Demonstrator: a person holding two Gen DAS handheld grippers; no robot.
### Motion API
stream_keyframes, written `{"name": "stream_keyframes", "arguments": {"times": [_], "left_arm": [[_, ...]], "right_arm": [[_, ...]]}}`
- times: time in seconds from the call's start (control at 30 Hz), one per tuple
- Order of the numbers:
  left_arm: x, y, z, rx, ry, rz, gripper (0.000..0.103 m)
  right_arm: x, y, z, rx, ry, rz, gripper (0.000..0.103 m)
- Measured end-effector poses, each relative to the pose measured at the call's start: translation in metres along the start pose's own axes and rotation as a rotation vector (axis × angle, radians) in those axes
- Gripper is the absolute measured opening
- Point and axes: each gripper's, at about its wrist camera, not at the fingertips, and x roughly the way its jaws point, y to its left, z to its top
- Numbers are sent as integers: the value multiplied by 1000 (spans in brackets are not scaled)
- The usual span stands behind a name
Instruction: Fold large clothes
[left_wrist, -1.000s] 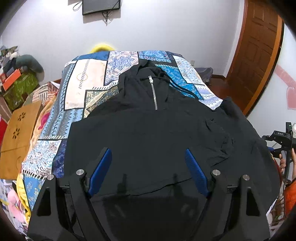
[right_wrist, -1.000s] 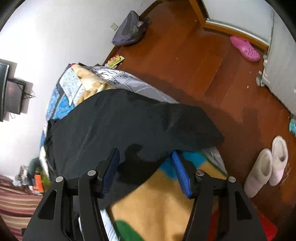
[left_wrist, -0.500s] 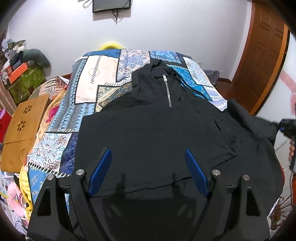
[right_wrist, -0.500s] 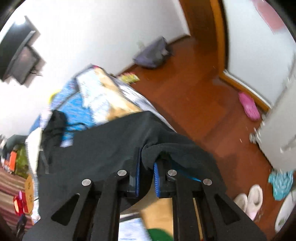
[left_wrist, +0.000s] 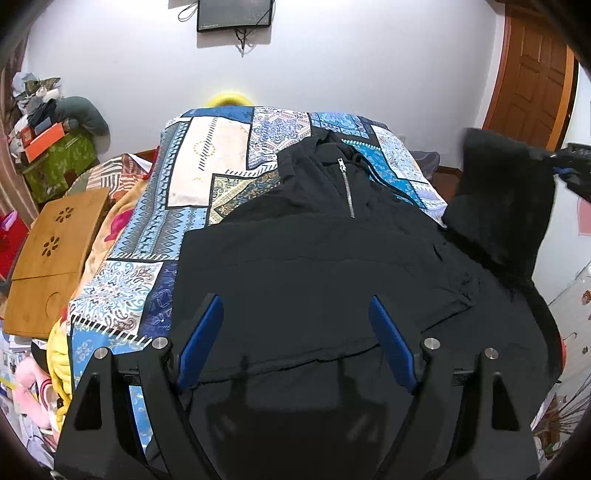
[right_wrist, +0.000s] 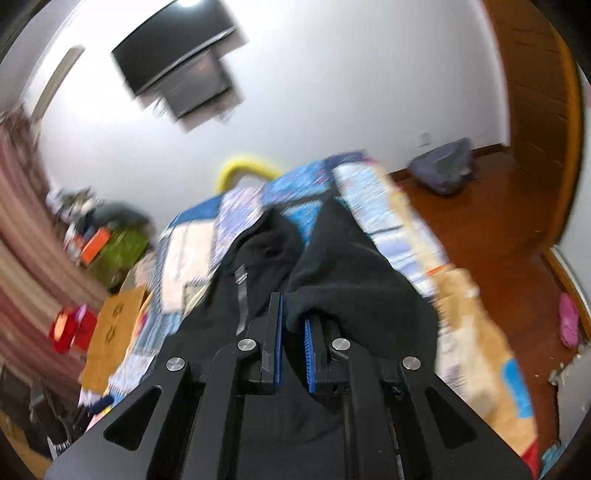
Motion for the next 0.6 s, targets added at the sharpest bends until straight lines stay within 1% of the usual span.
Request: {"name": "stream_keyframes", "arguments": {"times": [0.1, 0.17, 0.2, 0.27, 0.37, 0.4, 0.57, 0.6], "left_arm": [[-7, 10, -3, -23, 5, -28, 80], [-10, 14, -6, -25, 4, -18, 80], [-12, 17, -7, -24, 4, -10, 80], [-12, 22, -11, -28, 10, -2, 80], [-11, 30, -17, -48, 25, 2, 80], [-9, 33, -19, -57, 32, 5, 80], [-4, 38, -26, -83, 55, 1, 80], [-3, 37, -26, -84, 58, 0, 80]], "right_arm": [[30, 24, -24, -41, 93, 43, 9], [54, 36, -47, -72, 176, 58, 9], [64, 40, -53, -82, 209, 58, 9], [84, 46, -77, -114, 283, 51, 9], [99, 53, -99, -143, 357, 38, 11], [104, 53, -103, -143, 380, 35, 12], [110, 52, -115, -132, 500, 26, 14], [108, 51, -115, -133, 510, 23, 18]]}}
